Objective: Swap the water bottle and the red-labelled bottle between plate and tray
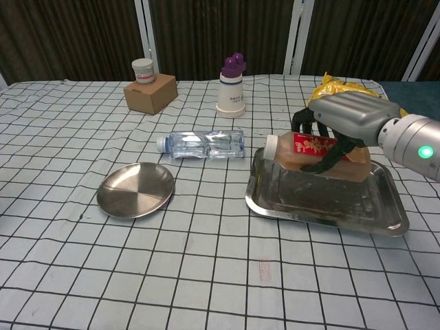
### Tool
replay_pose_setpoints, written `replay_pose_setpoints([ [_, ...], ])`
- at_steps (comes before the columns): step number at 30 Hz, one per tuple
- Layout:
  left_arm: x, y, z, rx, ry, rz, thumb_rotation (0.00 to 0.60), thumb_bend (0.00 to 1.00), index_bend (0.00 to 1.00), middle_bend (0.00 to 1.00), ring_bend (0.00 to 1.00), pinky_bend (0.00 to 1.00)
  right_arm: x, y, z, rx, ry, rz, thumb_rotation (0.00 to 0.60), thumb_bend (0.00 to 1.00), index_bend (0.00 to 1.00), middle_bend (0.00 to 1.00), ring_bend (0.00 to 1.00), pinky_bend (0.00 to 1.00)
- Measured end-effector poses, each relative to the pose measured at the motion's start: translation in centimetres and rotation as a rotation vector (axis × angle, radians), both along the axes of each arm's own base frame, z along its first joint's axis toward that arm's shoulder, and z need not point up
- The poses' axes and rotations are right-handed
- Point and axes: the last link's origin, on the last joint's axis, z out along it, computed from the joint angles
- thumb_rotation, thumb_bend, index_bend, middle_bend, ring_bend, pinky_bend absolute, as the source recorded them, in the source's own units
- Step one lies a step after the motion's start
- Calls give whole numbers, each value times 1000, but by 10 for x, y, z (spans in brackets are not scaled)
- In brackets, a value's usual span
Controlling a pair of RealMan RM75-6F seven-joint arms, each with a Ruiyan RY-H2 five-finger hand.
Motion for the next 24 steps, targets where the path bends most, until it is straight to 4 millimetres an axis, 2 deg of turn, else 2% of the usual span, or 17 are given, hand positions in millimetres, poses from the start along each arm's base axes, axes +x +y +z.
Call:
replay_pose_setpoints([
  [4, 3, 0, 0, 5, 0, -18, 600, 363, 0, 0, 0, 25, 28, 27, 10, 71, -78, 61, 600, 618, 894, 784, 680, 789],
  [7, 6, -3, -1, 6, -4, -42, 600, 362, 0, 0, 0, 27, 56, 56, 12, 153, -128, 123, 600, 624, 890, 786, 670, 763],
  [10, 8, -5, -3, 0, -3, -52, 600, 361, 0, 0, 0, 26, 79, 79, 7, 210, -123, 192, 600, 642, 785, 786, 633, 708],
  [12, 9, -6, -4, -9, -5, -49, 600, 362, 0, 0, 0, 27, 90, 89, -5, 234, -90, 232, 600, 670, 715, 786, 591, 654],
  [17, 11, -9, 0, -9, -9, -57, 600, 362, 0, 0, 0, 26, 104, 100, -47, 275, -3, 267, 600, 672, 631, 776, 534, 562],
  [19, 11, -10, 3, 0, -15, -61, 600, 362, 0, 0, 0, 26, 104, 102, -59, 289, 36, 267, 600, 672, 487, 699, 464, 446],
  [20, 10, -10, 5, 4, -19, -60, 600, 362, 0, 0, 0, 26, 102, 103, -65, 301, 58, 260, 600, 673, 379, 619, 408, 377],
  [22, 10, -11, 8, 11, -27, -58, 600, 362, 0, 0, 0, 26, 100, 106, -72, 318, 85, 245, 600, 661, 209, 467, 301, 303],
  [24, 10, -11, 10, 14, -38, -65, 600, 363, 0, 0, 0, 26, 98, 108, -78, 331, 111, 228, 600, 586, 56, 314, 171, 234],
])
